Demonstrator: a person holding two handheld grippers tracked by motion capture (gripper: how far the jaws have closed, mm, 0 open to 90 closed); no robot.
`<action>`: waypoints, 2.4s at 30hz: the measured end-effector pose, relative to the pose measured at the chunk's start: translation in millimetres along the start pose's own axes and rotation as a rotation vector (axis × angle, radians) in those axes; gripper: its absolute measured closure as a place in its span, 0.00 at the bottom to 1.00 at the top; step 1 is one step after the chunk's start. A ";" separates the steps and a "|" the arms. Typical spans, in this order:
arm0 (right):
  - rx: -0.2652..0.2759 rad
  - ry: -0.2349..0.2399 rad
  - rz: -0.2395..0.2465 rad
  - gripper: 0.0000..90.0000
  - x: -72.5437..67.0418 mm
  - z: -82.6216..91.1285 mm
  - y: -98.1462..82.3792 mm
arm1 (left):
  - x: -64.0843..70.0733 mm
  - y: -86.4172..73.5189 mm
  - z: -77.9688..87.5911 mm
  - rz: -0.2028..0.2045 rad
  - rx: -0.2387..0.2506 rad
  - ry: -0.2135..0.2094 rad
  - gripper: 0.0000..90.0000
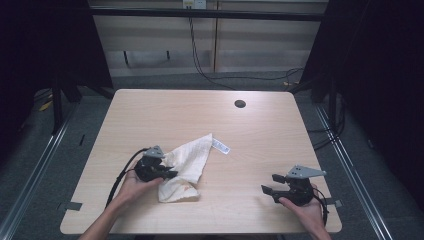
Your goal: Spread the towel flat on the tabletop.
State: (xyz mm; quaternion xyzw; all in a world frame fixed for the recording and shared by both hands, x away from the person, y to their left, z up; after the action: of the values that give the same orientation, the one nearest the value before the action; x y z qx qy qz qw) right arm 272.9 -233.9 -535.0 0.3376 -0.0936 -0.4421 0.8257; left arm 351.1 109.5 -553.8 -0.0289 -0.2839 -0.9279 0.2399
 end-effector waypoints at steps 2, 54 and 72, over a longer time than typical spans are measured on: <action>-0.008 -0.006 0.005 0.42 -0.7 -0.7 -0.3 | 15.0 4.9 -5.8 -0.039 -0.011 -0.026 0.88; -0.031 -0.001 0.050 0.40 -10.5 -5.3 1.9 | 105.0 25.7 24.4 -0.191 0.114 -0.178 0.95; 0.030 0.085 0.147 0.68 -26.2 -30.3 74.0 | 40.6 1.0 52.9 0.005 0.176 -0.190 0.93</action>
State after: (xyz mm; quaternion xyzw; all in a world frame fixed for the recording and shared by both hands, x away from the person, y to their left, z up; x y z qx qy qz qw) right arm 320.5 -170.6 -506.8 0.3605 -0.0897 -0.3639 0.8541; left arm 311.4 120.0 -501.3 -0.0964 -0.3856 -0.8919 0.2157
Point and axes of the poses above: each handheld gripper's, and its own axes: z roughly backward along the jaws, y roughly out of its top, x roughly to its right, the point moved 8 cm from there along -z, roughly forward along the jaws, and after that the axes turned 12 degrees about -x, right-handed, at the moved point
